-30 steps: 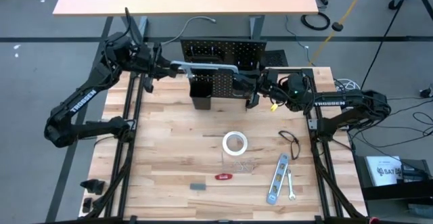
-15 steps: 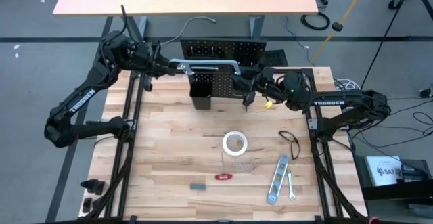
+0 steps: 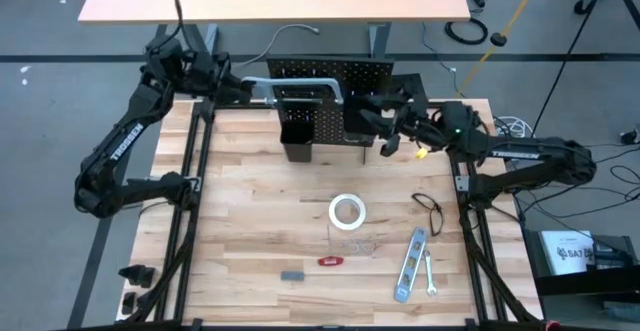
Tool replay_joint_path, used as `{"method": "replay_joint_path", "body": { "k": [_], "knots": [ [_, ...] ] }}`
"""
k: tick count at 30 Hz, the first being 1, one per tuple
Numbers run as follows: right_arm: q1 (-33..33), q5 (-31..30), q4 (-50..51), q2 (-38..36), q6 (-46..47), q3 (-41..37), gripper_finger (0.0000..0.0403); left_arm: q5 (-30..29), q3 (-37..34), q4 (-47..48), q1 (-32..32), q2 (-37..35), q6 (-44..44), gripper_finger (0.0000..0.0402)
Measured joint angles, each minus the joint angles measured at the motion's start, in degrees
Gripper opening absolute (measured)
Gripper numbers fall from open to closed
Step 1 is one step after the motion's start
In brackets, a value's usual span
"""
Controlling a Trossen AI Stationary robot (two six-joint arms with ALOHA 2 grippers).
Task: Hang tools onto peg board
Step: Hang the gray hacksaw on the black peg board
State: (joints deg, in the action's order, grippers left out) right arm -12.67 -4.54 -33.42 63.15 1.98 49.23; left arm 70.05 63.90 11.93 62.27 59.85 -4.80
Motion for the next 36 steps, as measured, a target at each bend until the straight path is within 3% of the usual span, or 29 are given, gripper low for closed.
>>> {"method": "replay_joint_path", "body": {
  "k": [9,26,36],
  "knots": [
    [0.79,0.14,4.11,-1.44,0.31,0.00,0.0182,4.94,-0.07,0.17,3.34,5.75,0.05,0.0069],
    [0.61,-0.42,5.54,-1.44,-1.20,0.00,0.0183,3.35,-0.09,0.58,5.25,6.82,-0.36,0.0069],
    [0.61,-0.42,5.58,-1.44,-1.18,-0.02,0.0183,1.90,-0.09,1.23,1.85,8.16,-0.49,0.0069]
  ]
}}
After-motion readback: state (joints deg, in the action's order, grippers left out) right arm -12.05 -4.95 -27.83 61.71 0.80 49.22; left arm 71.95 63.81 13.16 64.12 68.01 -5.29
